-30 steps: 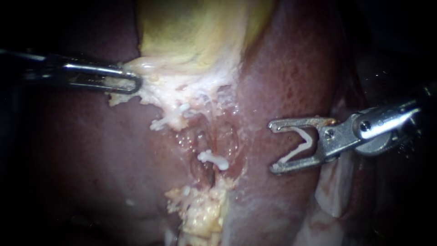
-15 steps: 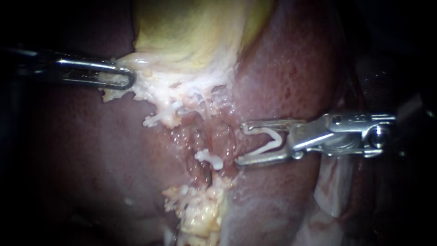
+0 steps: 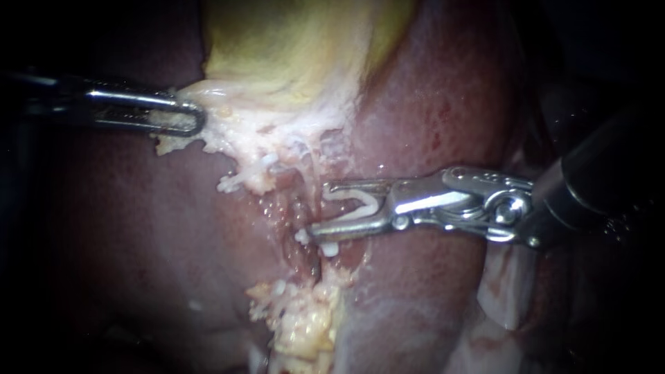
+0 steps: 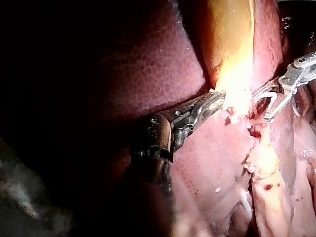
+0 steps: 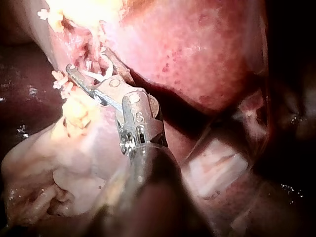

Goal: Clipping second clip right tube

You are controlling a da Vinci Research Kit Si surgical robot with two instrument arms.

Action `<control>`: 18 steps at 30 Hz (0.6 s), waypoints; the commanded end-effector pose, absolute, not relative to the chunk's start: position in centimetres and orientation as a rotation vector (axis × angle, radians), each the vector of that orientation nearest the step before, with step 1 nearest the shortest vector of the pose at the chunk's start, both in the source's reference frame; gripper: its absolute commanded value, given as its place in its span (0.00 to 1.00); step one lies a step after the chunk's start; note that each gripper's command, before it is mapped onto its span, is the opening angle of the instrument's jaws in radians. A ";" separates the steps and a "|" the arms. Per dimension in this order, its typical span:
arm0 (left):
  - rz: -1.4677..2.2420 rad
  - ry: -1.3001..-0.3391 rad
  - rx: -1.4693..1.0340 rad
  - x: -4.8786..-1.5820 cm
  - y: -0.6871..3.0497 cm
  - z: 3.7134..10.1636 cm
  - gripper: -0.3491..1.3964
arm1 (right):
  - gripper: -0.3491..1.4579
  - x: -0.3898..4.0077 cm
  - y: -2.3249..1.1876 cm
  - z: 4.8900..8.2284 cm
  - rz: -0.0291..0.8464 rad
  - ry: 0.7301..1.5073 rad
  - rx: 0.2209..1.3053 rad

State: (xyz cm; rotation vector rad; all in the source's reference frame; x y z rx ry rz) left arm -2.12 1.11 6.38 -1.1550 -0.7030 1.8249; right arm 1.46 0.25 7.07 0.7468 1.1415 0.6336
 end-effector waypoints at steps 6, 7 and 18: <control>1.825 -0.702 -1.155 -2.12 1.11 6.37 0.00 | 0.44 1.57 0.20 7.07 0.638 1.183 0.786; 1.825 -0.702 -1.155 -2.12 1.11 6.37 0.00 | 0.44 1.58 0.20 7.06 0.640 1.187 0.794; 1.825 -0.702 -1.155 -2.12 1.11 6.37 0.00 | 0.43 1.64 0.09 6.94 0.597 1.218 0.882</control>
